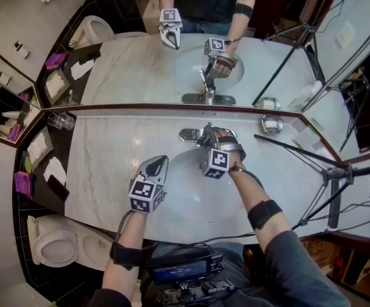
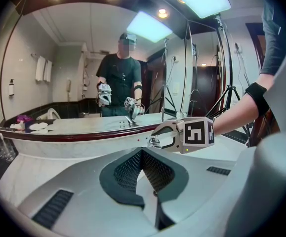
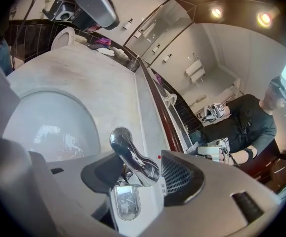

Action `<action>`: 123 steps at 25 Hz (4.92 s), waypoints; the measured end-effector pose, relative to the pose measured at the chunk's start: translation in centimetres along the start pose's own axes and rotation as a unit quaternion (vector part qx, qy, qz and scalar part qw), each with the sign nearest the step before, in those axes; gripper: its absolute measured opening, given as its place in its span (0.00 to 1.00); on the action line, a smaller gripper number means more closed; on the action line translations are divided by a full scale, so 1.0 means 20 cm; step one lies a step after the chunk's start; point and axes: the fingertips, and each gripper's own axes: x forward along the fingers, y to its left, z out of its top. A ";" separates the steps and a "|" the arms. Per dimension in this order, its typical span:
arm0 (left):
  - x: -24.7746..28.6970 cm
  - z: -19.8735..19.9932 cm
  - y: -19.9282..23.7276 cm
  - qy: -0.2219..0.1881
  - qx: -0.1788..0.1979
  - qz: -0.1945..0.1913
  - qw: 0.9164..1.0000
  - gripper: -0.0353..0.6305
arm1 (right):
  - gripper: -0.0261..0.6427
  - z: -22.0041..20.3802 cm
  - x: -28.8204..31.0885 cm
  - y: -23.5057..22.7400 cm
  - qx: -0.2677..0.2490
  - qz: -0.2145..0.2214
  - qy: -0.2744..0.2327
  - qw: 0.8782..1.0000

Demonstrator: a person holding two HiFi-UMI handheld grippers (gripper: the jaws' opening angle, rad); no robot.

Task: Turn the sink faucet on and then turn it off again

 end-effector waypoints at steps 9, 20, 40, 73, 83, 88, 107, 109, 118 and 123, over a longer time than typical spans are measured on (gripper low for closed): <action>-0.02 -0.03 0.04 0.003 -0.004 0.005 1.000 0.05 | 0.43 -0.01 -0.01 -0.19 0.087 -0.008 -0.006 0.996; 0.00 -0.02 0.03 -0.001 -0.005 0.003 1.000 0.05 | 0.44 -0.04 0.00 -0.19 0.111 0.006 -0.006 0.994; -0.06 0.03 0.01 -0.018 -0.014 0.009 1.000 0.05 | 0.23 -0.05 -0.30 -0.18 0.205 0.007 -0.026 0.978; -0.10 0.08 -0.14 -0.043 -0.033 -0.013 0.998 0.05 | 0.07 -0.49 -0.99 0.02 0.569 -0.051 -0.126 0.811; -0.09 0.08 -0.14 -0.040 -0.028 -0.009 0.999 0.05 | 0.07 -0.46 -0.92 0.03 0.527 -0.051 -0.116 0.840; -0.08 0.08 -0.11 -0.039 -0.027 -0.003 0.999 0.05 | 0.07 -0.38 -0.86 -0.03 0.462 -0.063 -0.104 0.879; -0.03 0.09 -0.02 -0.035 -0.035 0.012 0.999 0.05 | 0.38 -0.03 -0.38 -0.08 0.112 -0.010 -0.053 0.992; -0.03 0.08 -0.02 -0.034 -0.036 0.014 0.999 0.05 | 0.38 0.00 -0.32 -0.07 0.086 -0.002 -0.048 0.995; -0.04 0.05 0.03 -0.032 -0.043 0.024 0.998 0.05 | 0.36 0.04 -0.11 -0.01 0.031 0.047 -0.024 0.998; -0.05 0.02 0.06 -0.030 -0.049 0.028 0.998 0.05 | 0.31 0.04 -0.08 0.03 0.033 0.052 -0.019 0.998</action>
